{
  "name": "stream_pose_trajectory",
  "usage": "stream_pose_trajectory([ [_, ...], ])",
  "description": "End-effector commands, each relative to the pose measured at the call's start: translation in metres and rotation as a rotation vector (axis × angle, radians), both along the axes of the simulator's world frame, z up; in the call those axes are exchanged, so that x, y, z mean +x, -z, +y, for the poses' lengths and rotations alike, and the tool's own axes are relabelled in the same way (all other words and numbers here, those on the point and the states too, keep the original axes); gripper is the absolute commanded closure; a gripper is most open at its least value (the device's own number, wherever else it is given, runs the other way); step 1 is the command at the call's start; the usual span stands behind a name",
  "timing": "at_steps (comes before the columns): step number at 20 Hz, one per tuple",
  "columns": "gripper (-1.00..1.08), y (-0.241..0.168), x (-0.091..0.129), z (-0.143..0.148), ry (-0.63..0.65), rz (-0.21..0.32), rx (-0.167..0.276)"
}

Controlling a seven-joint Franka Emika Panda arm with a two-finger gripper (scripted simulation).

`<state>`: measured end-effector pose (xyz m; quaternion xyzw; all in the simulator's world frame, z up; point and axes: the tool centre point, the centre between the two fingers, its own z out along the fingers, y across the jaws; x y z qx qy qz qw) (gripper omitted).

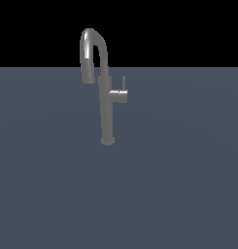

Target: Turn on the faucet by rotating a designated handle.

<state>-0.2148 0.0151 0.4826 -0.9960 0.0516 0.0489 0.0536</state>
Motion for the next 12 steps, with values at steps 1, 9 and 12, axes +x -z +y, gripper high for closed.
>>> stream_pose_trajectory([
  [1,1.08,0.002,0.013,0.001,0.038,0.035,0.036],
  [9,1.08,0.011,0.058,0.004,0.174,0.16,0.17],
  [12,1.08,0.016,0.075,0.003,0.228,0.209,0.223],
])
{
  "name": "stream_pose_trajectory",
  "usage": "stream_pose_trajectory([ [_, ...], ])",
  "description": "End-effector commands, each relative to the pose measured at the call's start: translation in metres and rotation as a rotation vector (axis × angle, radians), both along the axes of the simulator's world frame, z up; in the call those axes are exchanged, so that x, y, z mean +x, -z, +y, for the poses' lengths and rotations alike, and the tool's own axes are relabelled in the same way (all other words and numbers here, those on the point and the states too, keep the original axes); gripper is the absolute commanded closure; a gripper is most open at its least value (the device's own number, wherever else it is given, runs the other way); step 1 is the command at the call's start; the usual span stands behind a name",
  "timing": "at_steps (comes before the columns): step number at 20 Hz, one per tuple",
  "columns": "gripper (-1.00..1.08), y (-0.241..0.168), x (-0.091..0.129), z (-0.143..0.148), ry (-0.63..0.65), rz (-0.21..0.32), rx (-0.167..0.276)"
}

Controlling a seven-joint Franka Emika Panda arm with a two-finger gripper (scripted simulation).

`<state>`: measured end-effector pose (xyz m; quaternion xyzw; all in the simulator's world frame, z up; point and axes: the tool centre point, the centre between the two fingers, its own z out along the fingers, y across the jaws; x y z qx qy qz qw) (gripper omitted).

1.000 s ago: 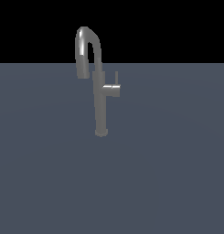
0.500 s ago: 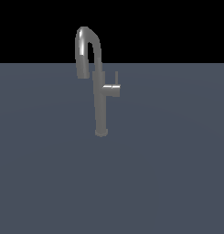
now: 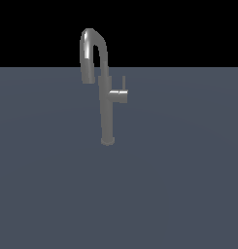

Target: Turn on the faucet by rotating a designated handle.

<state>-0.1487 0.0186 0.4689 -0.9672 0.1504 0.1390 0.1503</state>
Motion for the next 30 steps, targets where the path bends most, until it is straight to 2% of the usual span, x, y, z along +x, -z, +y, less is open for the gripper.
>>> stream_pose_trajectory([
  [1,1.08,0.005,0.015,-0.001,0.046,0.042,0.045],
  [18,1.08,0.057,0.112,-0.017,0.379,0.345,0.379],
  [30,1.08,0.118,0.166,-0.033,0.629,0.573,0.632],
])
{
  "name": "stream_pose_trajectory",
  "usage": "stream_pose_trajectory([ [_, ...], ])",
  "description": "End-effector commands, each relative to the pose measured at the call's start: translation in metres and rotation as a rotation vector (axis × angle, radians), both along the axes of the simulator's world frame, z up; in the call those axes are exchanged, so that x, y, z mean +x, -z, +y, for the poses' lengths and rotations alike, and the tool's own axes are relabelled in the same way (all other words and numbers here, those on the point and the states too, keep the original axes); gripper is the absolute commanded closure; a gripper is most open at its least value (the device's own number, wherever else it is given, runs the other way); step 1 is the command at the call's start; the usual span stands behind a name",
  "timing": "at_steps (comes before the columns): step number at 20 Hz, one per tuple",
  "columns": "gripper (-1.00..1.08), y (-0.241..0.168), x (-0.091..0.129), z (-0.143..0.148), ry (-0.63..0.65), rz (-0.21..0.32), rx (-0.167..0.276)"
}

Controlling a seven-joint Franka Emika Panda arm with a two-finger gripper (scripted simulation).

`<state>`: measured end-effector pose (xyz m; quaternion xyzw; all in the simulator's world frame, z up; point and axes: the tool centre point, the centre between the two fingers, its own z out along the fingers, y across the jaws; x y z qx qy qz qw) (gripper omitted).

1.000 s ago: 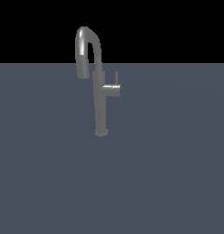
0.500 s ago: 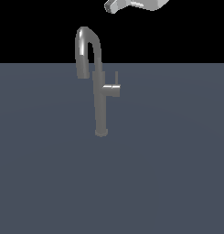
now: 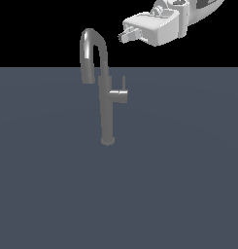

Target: Turn on the faucet by rotating a designated handle.

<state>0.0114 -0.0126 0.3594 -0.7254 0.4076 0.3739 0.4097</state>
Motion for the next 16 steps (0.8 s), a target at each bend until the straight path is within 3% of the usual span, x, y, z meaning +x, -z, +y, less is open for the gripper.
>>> stream_pose_trajectory([
  [1,1.08,0.014,0.01,-0.003,0.054,0.049,0.055],
  [9,1.08,0.064,0.034,-0.01,0.223,0.202,0.223],
  [16,1.08,0.095,0.044,-0.01,0.322,0.293,0.322],
])
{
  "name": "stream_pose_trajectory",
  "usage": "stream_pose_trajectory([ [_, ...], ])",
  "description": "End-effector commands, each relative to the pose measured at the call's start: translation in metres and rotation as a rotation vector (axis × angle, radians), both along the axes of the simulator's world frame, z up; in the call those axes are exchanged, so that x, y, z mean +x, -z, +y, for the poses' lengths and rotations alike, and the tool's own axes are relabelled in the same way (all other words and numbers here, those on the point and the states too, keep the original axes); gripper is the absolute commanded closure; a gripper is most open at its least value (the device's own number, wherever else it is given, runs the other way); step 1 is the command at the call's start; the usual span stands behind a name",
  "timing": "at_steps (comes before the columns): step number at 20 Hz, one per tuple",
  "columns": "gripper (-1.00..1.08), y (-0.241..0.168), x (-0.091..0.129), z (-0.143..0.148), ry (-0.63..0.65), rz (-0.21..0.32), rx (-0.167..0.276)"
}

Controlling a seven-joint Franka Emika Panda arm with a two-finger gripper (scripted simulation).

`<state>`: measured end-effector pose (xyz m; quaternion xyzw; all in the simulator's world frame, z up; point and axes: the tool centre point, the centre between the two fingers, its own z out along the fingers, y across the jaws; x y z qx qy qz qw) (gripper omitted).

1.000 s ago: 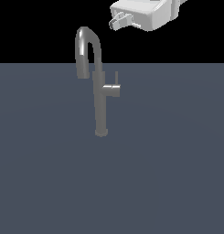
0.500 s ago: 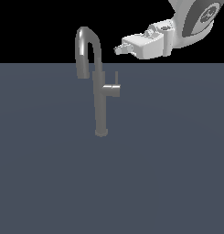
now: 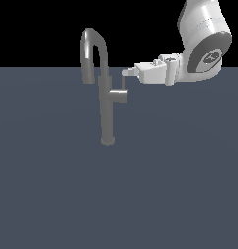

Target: Turn on the faucet by rotating a designated handle.

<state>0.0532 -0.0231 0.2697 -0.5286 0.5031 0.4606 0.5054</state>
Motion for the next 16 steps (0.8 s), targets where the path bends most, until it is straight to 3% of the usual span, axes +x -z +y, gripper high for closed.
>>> stream_pose_trajectory([
  [1,1.08,0.009,0.003,0.0,0.029,0.026,0.029],
  [7,1.08,0.02,0.005,0.002,0.065,0.058,0.065],
  [16,1.08,0.019,0.0,0.003,0.066,0.06,0.068],
])
